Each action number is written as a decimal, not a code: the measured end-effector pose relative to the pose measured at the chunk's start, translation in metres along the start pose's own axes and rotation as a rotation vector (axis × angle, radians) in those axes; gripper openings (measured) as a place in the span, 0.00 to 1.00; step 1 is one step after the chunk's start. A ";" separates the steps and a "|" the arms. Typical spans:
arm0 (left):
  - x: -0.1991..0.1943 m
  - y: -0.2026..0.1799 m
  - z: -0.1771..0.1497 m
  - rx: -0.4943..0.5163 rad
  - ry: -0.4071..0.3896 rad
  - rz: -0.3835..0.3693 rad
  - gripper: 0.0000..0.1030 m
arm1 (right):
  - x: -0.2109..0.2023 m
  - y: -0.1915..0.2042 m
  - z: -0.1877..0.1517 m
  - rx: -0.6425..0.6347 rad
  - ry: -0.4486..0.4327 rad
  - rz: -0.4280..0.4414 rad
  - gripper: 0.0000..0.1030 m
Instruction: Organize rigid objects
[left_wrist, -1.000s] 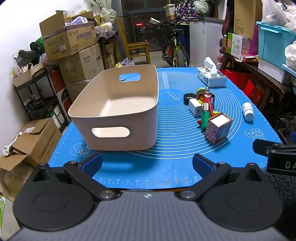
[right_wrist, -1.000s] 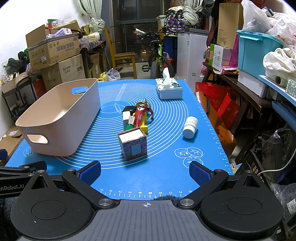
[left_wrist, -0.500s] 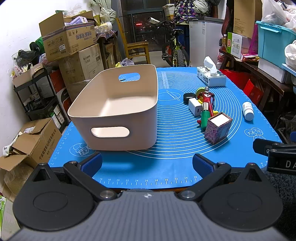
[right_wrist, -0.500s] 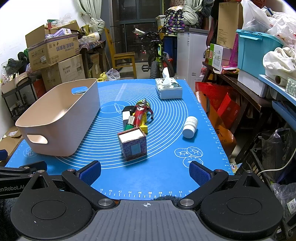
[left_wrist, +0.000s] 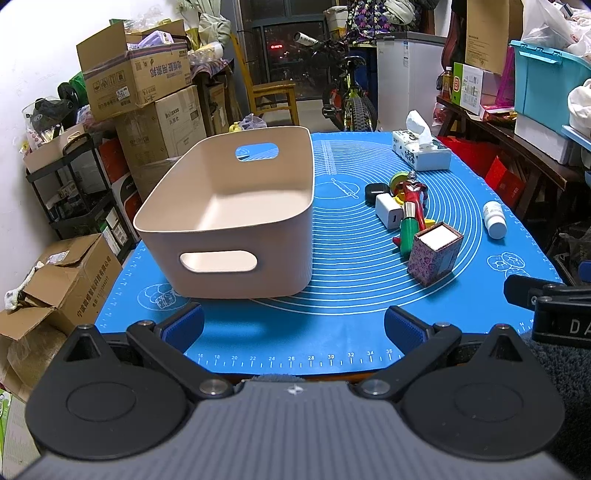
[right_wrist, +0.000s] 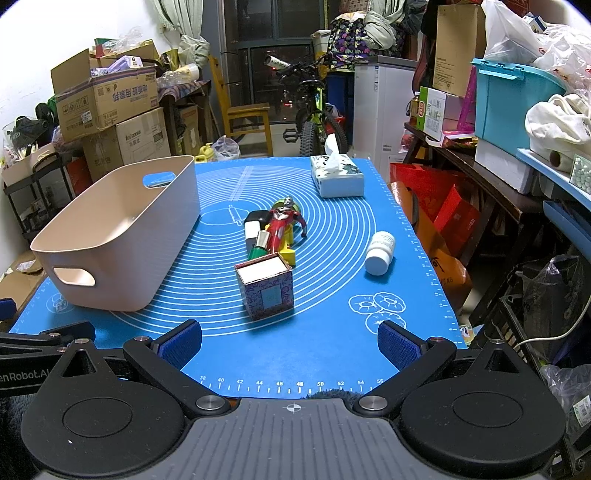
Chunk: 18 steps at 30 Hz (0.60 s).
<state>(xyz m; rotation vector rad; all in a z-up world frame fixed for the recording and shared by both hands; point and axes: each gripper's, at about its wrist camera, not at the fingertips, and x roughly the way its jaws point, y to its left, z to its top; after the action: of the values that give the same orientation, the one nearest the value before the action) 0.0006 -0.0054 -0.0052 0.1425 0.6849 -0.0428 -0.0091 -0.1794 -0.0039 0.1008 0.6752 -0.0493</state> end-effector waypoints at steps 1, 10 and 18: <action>0.000 0.000 0.000 0.000 0.000 0.000 1.00 | 0.000 0.000 0.000 0.001 0.000 0.000 0.98; 0.000 0.000 0.000 0.003 -0.001 0.004 1.00 | 0.002 0.002 0.003 -0.002 -0.007 -0.001 0.98; 0.000 0.003 -0.001 0.001 -0.001 0.003 1.00 | -0.008 0.004 0.005 -0.006 -0.026 -0.004 0.98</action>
<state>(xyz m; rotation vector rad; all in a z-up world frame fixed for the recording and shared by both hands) 0.0006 -0.0028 -0.0055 0.1446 0.6839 -0.0401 -0.0117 -0.1755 0.0056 0.0932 0.6499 -0.0525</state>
